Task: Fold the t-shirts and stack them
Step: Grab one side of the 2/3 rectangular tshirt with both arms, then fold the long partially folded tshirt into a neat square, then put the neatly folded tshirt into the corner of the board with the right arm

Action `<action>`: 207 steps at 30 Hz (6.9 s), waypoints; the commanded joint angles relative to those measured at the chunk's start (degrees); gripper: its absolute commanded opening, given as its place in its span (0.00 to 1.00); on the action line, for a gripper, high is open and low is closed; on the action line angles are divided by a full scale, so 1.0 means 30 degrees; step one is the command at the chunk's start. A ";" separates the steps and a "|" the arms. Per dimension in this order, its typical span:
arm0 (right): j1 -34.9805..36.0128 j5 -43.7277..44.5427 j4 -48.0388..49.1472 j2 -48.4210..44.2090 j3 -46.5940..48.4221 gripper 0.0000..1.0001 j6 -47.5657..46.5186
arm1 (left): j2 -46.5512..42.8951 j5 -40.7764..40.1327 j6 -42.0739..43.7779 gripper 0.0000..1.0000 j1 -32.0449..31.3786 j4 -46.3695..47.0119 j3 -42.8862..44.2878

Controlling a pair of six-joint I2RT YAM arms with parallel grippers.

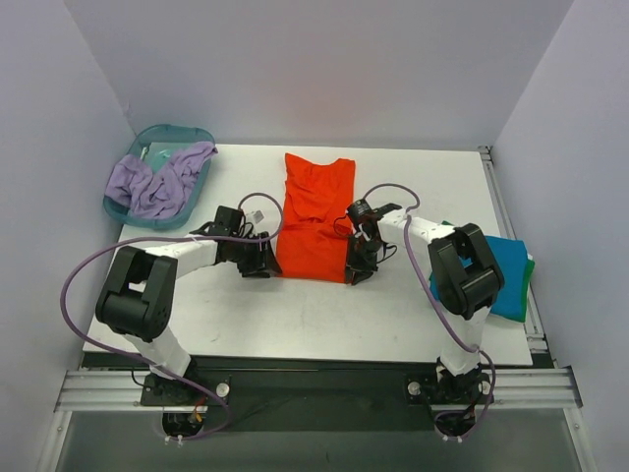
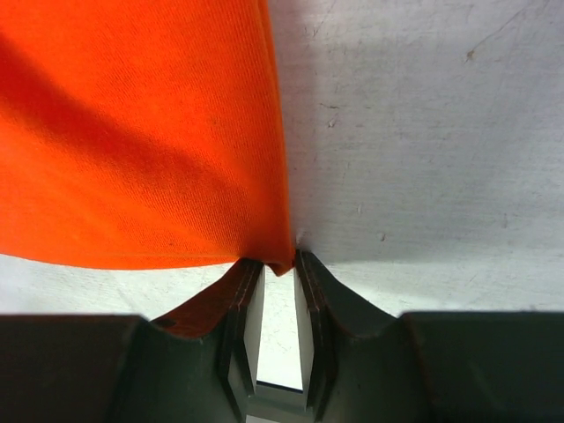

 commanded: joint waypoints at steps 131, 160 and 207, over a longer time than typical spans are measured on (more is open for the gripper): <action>-0.4361 -0.3595 -0.2000 -0.0453 0.6478 0.83 -0.4393 | 0.2462 0.0633 -0.2722 0.64 0.1503 -0.0907 0.8088; -0.5094 -0.6264 0.4098 -0.2251 -0.1147 1.00 -0.2372 | 0.4772 0.1344 -0.2402 0.70 0.0654 0.2236 0.5621; -0.2574 -0.8374 0.6942 0.3464 0.0082 0.40 -0.1023 | 0.6298 0.3599 -0.0409 0.02 0.0947 0.2587 0.3776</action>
